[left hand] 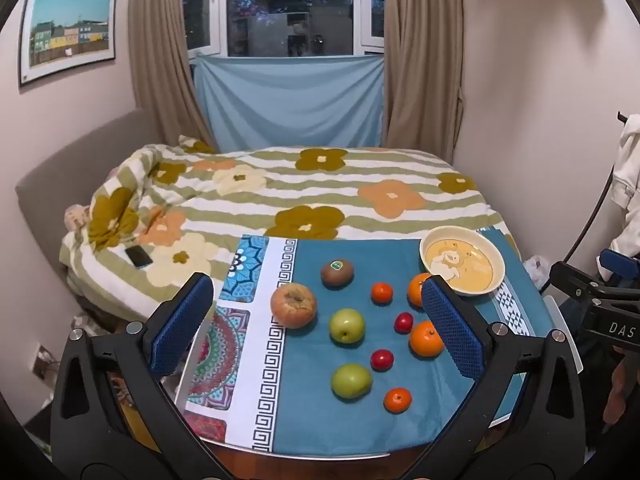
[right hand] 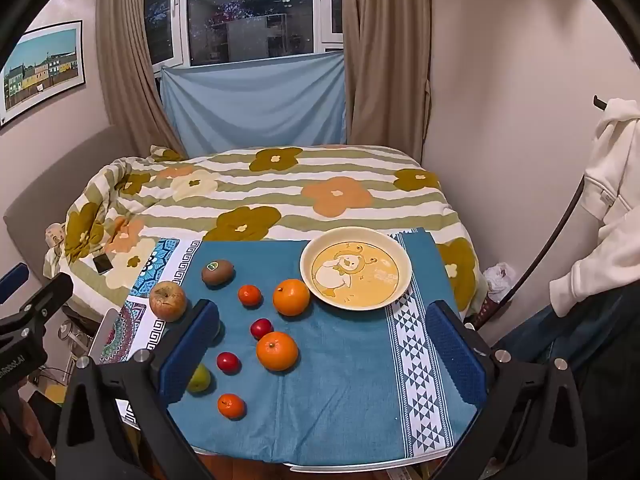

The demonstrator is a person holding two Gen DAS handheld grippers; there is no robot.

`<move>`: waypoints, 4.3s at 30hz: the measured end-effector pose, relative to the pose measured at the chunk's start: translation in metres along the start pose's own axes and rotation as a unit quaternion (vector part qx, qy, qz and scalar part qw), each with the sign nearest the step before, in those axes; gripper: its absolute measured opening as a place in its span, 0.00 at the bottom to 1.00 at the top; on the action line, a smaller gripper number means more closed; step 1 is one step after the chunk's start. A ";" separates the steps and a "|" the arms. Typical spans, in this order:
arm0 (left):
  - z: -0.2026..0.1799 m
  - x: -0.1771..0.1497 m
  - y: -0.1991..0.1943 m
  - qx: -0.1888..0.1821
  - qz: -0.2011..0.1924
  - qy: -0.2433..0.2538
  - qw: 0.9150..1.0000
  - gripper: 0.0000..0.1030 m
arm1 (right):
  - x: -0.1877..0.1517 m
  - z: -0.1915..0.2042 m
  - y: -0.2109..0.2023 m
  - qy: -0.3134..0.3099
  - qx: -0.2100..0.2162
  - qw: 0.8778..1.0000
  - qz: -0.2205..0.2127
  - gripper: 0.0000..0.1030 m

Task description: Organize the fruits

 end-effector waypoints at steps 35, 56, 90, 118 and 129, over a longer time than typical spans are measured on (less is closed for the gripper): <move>0.002 -0.004 0.003 -0.004 0.004 -0.004 1.000 1.00 | -0.003 0.008 -0.002 -0.002 -0.003 1.000 0.001 1.00; 0.002 -0.005 0.006 -0.006 0.005 -0.006 1.000 1.00 | -0.004 0.009 -0.002 -0.003 -0.002 1.000 0.002 1.00; 0.002 -0.006 0.008 -0.006 0.006 -0.005 1.000 1.00 | -0.003 0.009 -0.002 -0.001 -0.002 1.000 0.003 1.00; 0.017 -0.100 0.078 -0.017 0.159 -0.020 0.987 1.00 | -0.067 0.014 0.054 -0.036 0.046 0.995 0.084 1.00; 0.009 -0.164 0.122 0.042 0.207 -0.076 0.975 1.00 | -0.098 0.032 0.130 -0.123 0.134 0.978 0.105 1.00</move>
Point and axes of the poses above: each gripper's, at about its wrist camera, not at the fingertips, and y roughly the way its jaws point, z to its left, x to its top, the point moved 9 cm from there along y, roughly the way its jaws point, and after that the axes turned 9 degrees about -y, right-handed, at the moved point
